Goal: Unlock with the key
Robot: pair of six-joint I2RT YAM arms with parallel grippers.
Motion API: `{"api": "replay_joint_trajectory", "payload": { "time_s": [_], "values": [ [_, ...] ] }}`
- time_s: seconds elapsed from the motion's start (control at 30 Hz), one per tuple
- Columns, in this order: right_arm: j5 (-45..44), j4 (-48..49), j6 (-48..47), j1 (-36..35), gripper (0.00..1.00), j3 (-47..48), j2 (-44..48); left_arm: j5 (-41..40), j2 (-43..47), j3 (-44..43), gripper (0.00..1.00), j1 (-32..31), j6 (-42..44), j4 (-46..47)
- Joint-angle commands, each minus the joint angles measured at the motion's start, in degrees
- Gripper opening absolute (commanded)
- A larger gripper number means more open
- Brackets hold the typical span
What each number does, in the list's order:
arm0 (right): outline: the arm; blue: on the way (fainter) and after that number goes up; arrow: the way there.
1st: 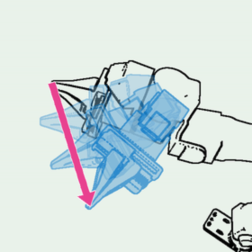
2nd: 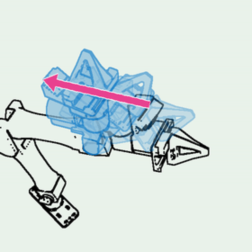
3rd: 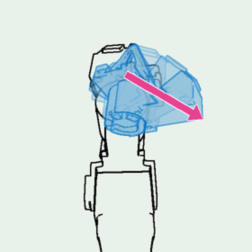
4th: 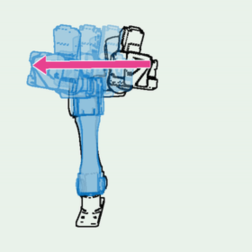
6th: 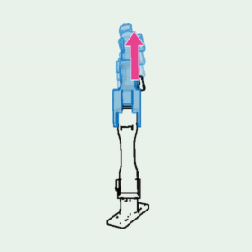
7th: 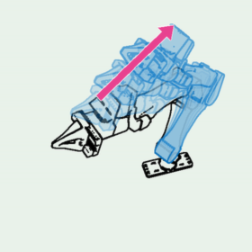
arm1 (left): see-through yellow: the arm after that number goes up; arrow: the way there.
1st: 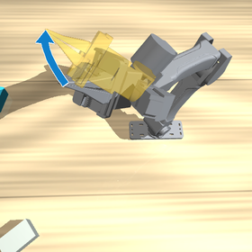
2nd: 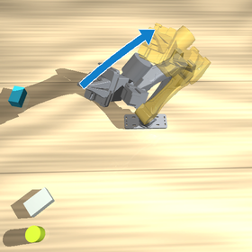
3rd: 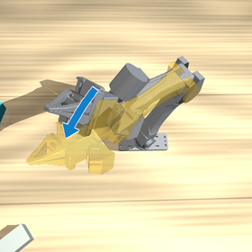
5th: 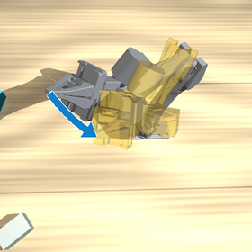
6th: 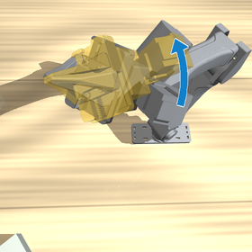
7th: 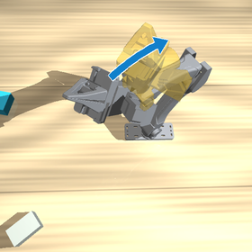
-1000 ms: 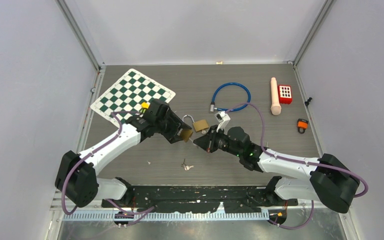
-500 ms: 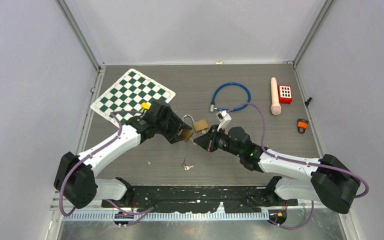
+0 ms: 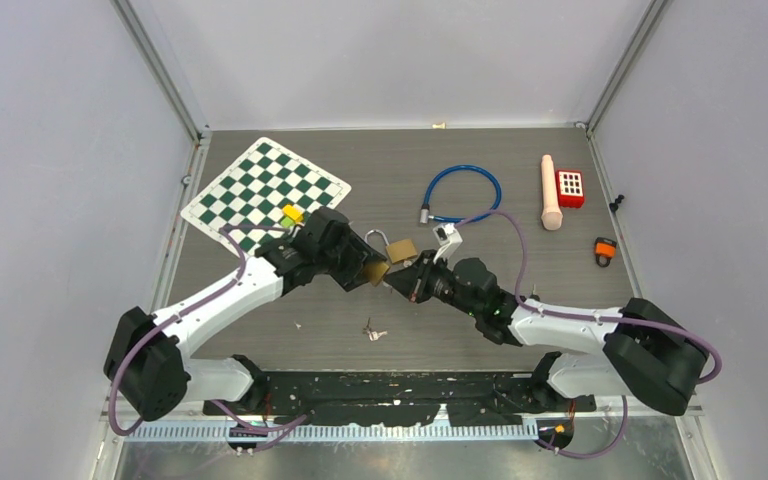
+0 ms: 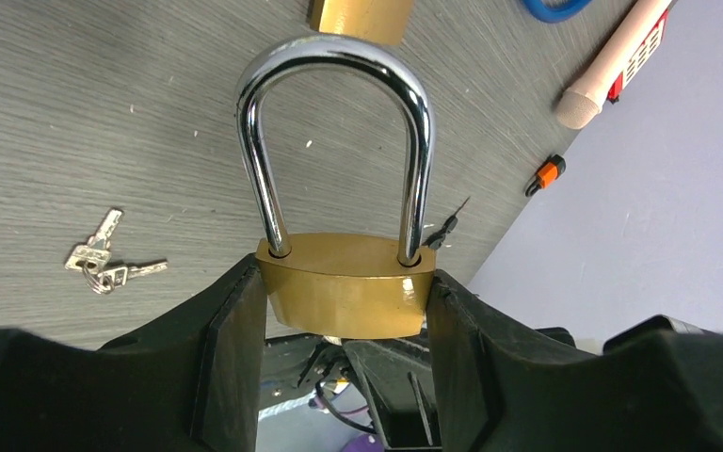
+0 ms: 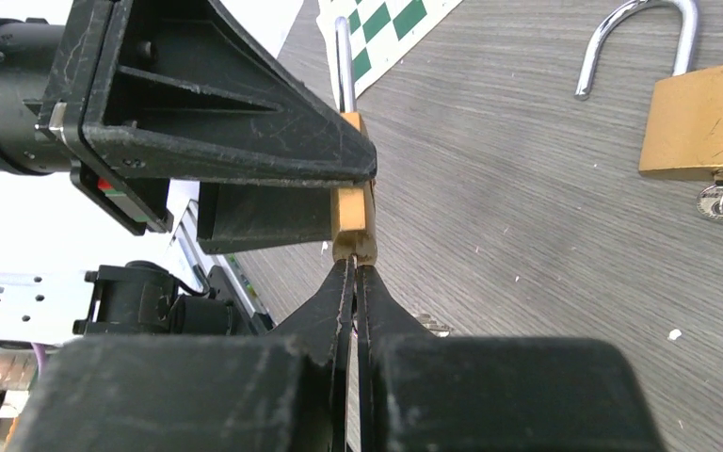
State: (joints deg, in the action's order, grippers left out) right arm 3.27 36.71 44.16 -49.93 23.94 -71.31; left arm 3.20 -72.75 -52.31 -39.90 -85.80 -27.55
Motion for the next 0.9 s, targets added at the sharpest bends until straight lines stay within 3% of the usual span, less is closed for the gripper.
{"api": "replay_joint_trajectory", "payload": {
  "time_s": [0.0,0.27,0.57,0.87],
  "values": [
    [-9.84,9.17,-1.53,-0.09,0.05,-2.22,-0.77,2.50,2.55,-1.21,0.00,-2.54,-2.41,5.59],
    [-10.30,17.96,-2.96,0.40,0.05,-3.83,-0.59,1.96,4.25,0.87,0.00,-5.02,-2.21,12.54],
    [9.58,29.50,14.60,9.16,0.05,-5.42,-3.16,4.60,11.87,11.21,0.00,-5.94,5.42,40.35],
    [16.57,45.53,30.61,11.90,0.05,-4.69,-10.35,7.59,17.61,16.80,0.00,-7.56,13.28,56.96]
  ]
}}
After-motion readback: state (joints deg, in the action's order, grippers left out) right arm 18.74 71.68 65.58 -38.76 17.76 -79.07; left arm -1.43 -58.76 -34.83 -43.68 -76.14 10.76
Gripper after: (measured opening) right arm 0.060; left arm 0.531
